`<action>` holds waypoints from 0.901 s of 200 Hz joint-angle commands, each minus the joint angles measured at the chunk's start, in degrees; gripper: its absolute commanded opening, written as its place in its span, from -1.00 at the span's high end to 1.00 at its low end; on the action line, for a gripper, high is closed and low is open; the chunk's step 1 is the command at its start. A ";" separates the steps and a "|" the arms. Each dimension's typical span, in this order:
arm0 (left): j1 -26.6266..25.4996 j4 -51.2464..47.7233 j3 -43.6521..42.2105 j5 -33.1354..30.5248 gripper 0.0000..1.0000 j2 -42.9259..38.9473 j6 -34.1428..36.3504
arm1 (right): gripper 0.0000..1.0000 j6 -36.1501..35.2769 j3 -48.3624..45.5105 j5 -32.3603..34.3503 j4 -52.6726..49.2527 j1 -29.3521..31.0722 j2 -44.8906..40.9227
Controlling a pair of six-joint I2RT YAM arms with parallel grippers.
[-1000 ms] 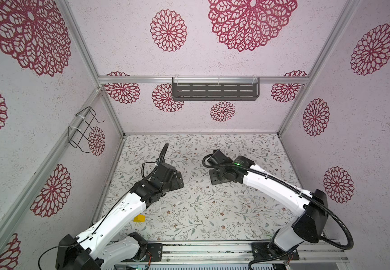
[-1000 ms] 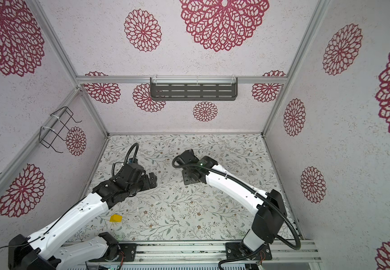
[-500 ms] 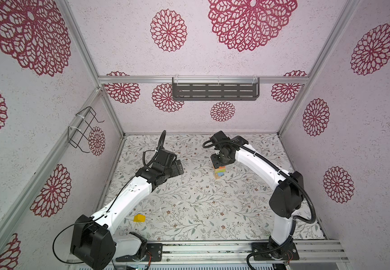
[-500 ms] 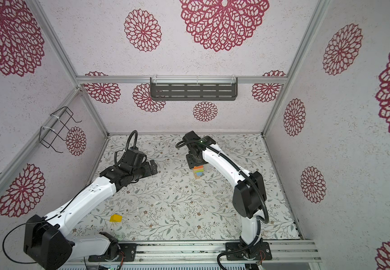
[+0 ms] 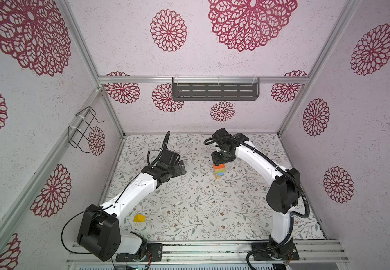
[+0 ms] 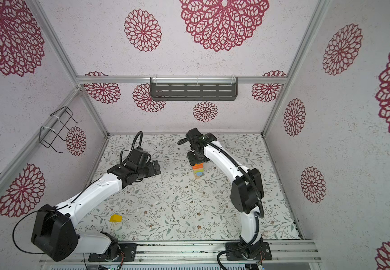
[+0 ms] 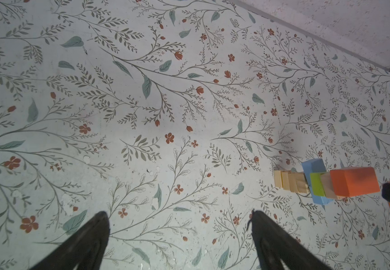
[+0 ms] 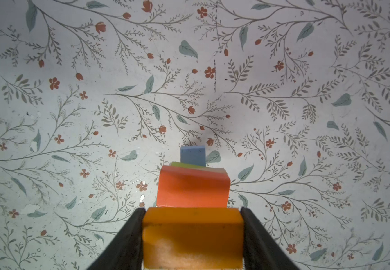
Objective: Build the wood block tower
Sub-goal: 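Position the orange block above the red block and lower it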
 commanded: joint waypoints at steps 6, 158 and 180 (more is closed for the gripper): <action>0.31 1.52 0.35 -0.17 -0.95 0.37 0.76 | -0.05 -0.55 0.15 -1.96 0.60 -0.55 0.21; 0.32 3.18 -1.06 0.73 -0.95 1.91 0.08 | -0.18 0.60 -2.05 -1.62 2.24 -0.95 0.93; 0.31 3.45 -0.98 1.05 -0.95 2.39 -0.04 | -0.18 0.60 -2.14 -1.67 2.19 -1.01 0.96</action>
